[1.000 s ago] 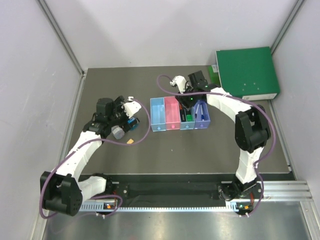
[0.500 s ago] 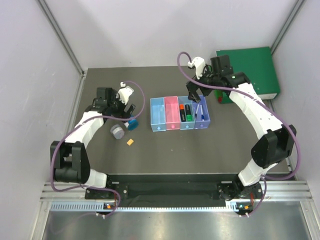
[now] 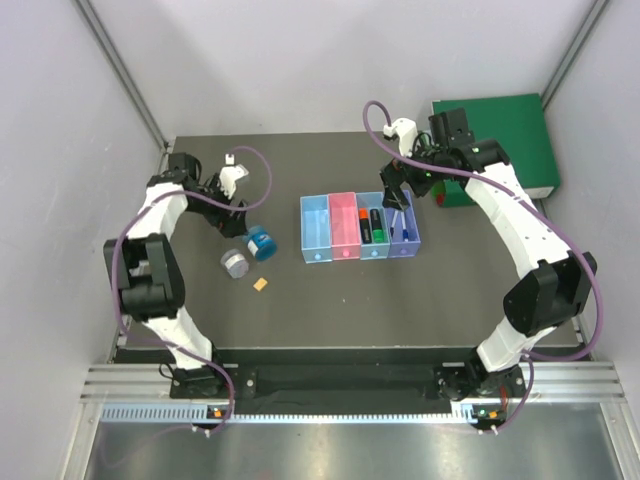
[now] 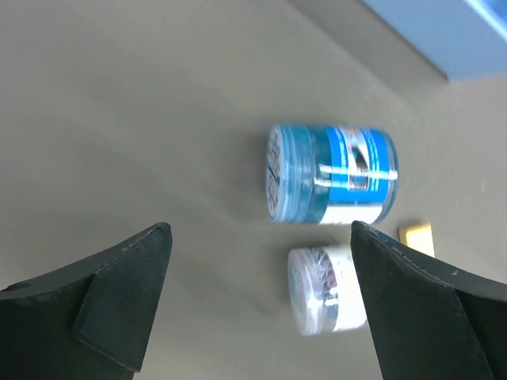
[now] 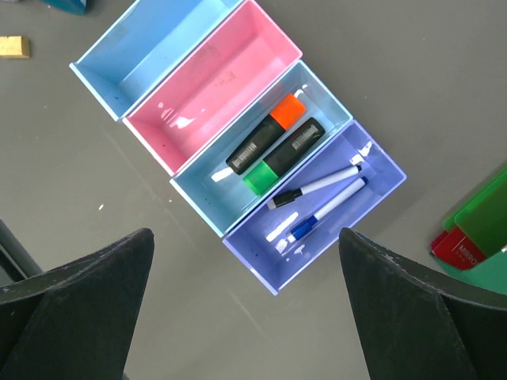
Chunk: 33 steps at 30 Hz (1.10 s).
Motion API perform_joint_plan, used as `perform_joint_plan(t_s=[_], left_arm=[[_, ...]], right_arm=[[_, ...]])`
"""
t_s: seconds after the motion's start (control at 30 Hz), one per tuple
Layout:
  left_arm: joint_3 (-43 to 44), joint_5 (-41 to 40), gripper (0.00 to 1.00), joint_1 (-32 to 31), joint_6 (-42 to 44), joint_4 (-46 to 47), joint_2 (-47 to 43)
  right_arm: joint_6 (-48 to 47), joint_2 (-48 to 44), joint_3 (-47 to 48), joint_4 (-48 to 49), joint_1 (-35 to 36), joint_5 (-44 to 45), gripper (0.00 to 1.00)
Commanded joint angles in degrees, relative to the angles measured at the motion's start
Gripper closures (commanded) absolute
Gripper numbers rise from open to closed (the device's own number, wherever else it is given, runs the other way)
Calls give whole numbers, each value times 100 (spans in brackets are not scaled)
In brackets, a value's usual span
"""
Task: Sort the stationery into containers
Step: Pick up the stationery from the center of the board.
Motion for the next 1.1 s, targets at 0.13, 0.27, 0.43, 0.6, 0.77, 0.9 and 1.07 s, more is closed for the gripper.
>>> perform_joint_plan(t_s=[0.13,0.27,0.43,0.6,0.77,0.9,1.07], left_arm=[[1091,155,1,121,2423,-2056,833],[1232,-39,1,138,2520,-1906,754],[978,-162,1,182,2871,-1871,438],[303,-592,1,217,4294,-1643,-186],[-94,-795,1,217,6049,-1791,-774],[-227,-716,1,217,6747,-1888,-1030],[-209,-768,1,226,8273,-2854,-1057]], right_arm=[[-70,-207,349,-180,-29,-8,0],[-70,-180,340,-162,-29,36,0],[-44,-215,243,-110,-29,71,0],[-26,-224,208,-83,-29,98,0],[-35,-250,208,-83,-37,133,1],[-17,-294,112,-48,-37,133,0],[-17,-338,103,-48,-29,150,1]])
